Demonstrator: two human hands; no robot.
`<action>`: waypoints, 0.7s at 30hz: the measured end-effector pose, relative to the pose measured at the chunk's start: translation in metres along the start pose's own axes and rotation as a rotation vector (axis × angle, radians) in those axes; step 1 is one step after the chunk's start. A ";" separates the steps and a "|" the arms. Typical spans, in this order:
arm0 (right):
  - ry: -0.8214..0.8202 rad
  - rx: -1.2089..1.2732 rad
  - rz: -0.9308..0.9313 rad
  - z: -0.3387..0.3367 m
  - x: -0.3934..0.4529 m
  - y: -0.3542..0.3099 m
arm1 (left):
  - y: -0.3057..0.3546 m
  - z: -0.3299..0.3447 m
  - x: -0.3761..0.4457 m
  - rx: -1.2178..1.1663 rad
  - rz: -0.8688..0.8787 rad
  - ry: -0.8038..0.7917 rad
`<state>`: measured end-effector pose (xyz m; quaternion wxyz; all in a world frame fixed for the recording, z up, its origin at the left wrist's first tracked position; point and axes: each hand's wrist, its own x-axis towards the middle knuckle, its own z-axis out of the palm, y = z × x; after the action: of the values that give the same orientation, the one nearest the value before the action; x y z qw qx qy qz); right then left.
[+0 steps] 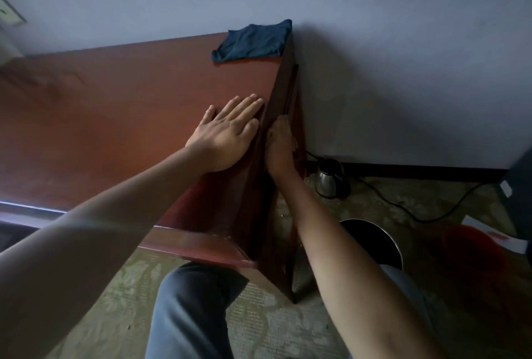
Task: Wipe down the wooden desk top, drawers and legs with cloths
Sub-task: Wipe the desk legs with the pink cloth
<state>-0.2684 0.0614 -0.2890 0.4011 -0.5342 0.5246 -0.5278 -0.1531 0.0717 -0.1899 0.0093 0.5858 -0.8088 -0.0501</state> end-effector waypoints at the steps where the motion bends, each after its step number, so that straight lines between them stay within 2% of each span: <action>1: 0.023 -0.008 0.019 -0.001 0.010 -0.004 | 0.000 0.000 0.000 -0.001 0.003 0.002; 3: 0.047 0.009 -0.013 0.000 -0.010 -0.028 | -0.002 0.000 -0.001 -0.007 0.006 -0.004; 5: 0.052 0.096 -0.174 0.006 -0.067 -0.050 | -0.003 0.001 0.000 0.003 0.014 -0.009; 7: 0.009 0.204 -0.261 0.011 -0.125 -0.041 | -0.003 0.000 0.000 -0.007 0.009 -0.011; 10: -0.024 0.200 -0.204 0.016 -0.163 -0.004 | -0.002 0.001 -0.001 -0.025 0.002 0.006; 13: 0.015 0.194 -0.086 0.018 -0.146 0.015 | 0.000 0.000 -0.002 -0.018 0.001 0.012; 19: 0.070 0.157 0.080 0.010 -0.032 0.005 | 0.001 -0.001 -0.001 -0.030 -0.004 0.010; 21: 0.081 0.189 0.010 0.011 -0.050 -0.017 | 0.001 -0.001 -0.002 -0.027 -0.005 0.018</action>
<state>-0.2501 0.1118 -0.2806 0.4308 -0.4695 0.4911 -0.5940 -0.1528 0.0740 -0.1883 0.0241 0.5879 -0.8066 -0.0558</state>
